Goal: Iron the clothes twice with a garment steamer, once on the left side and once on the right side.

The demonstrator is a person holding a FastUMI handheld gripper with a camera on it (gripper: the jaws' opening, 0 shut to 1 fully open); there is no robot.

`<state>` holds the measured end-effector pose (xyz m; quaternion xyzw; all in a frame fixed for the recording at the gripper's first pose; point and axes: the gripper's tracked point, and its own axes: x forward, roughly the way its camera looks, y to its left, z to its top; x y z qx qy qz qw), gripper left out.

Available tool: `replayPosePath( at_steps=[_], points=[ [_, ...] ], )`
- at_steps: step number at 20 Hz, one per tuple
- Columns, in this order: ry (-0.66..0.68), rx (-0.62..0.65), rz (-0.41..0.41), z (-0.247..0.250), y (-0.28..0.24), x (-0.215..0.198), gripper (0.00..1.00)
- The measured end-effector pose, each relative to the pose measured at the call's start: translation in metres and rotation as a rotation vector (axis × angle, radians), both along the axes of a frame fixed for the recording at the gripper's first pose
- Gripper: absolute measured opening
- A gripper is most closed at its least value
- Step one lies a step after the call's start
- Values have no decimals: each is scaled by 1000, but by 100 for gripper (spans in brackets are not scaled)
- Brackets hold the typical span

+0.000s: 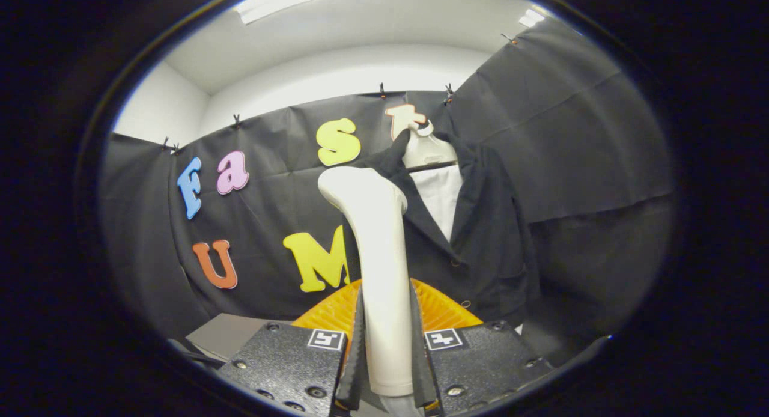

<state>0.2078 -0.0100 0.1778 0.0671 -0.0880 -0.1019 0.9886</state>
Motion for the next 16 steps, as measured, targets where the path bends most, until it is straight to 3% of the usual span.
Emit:
replayPosePath(
  at_steps=[7,11,16],
  points=[
    [-145,-80,-22,66,-57,56,35],
    [-215,-143,-2,107,-64,88,35],
    [-251,-222,-94,133,-71,109,35]
  ],
)
